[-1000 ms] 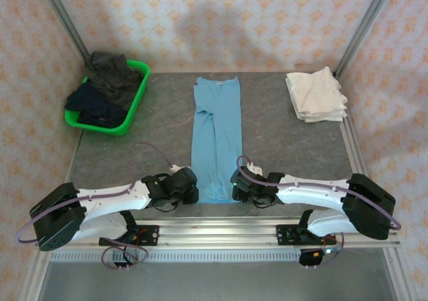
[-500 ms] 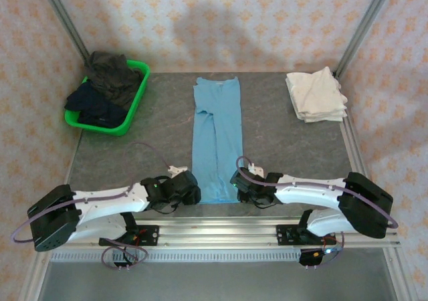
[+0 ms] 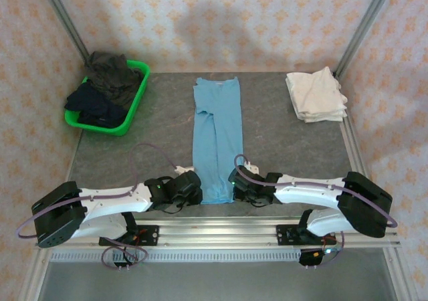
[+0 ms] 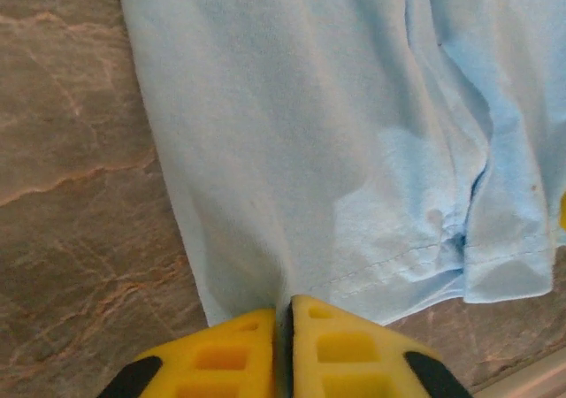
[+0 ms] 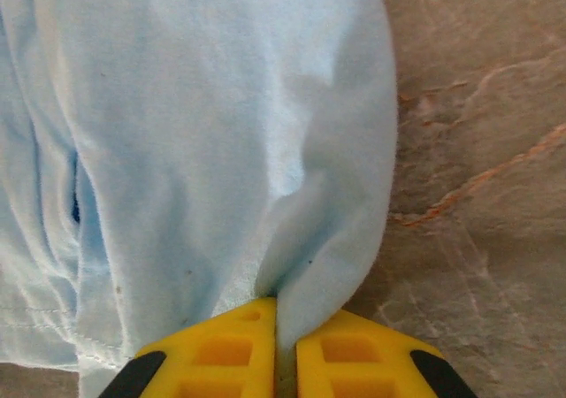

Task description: Fold and stack the t-shirts

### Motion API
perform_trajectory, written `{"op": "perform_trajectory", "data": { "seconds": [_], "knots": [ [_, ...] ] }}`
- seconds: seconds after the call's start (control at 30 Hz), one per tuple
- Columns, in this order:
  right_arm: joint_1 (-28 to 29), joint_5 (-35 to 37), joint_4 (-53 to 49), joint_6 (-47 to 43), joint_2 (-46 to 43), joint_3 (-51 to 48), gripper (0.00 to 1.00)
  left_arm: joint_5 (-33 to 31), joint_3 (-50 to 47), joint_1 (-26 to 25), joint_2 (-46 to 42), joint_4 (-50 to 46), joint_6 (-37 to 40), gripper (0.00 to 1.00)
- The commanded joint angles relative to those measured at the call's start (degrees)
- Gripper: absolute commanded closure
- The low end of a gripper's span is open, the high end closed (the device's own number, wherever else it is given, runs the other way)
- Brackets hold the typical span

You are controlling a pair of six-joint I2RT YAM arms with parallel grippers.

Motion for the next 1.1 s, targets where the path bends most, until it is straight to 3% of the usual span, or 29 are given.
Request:
{"op": "perform_trajectory", "data": {
  "seconds": [0.0,0.27,0.47,0.6,0.83,1.07],
  "knots": [
    [0.39,0.33,0.77,-0.96,-0.70,0.86,0.92,-2.33,-0.01,-0.26,-2.92,-4.43,0.15,1.00],
    [0.37,4.70,-8.36,-4.06,-4.70,7.86,0.98,-2.77,3.11,1.58,-10.66,-8.69,2.53,1.00],
    [-4.78,6.65,-12.80,-9.74,-3.66,16.82,0.98,-0.28,10.77,11.56,-10.50,-11.27,8.51,1.00],
    [-10.00,6.00,-13.95,-14.24,0.39,23.16,0.98,3.01,18.10,18.95,-3.80,-11.92,12.28,1.00],
    [-22.59,-2.96,-13.05,-21.83,11.89,34.56,0.99,9.42,31.62,29.97,12.07,-12.20,17.34,1.00],
    [-29.73,-11.25,-14.82,-26.19,26.08,47.60,0.99,15.08,47.46,36.54,29.72,-15.98,22.49,1.00]
  ]
}}
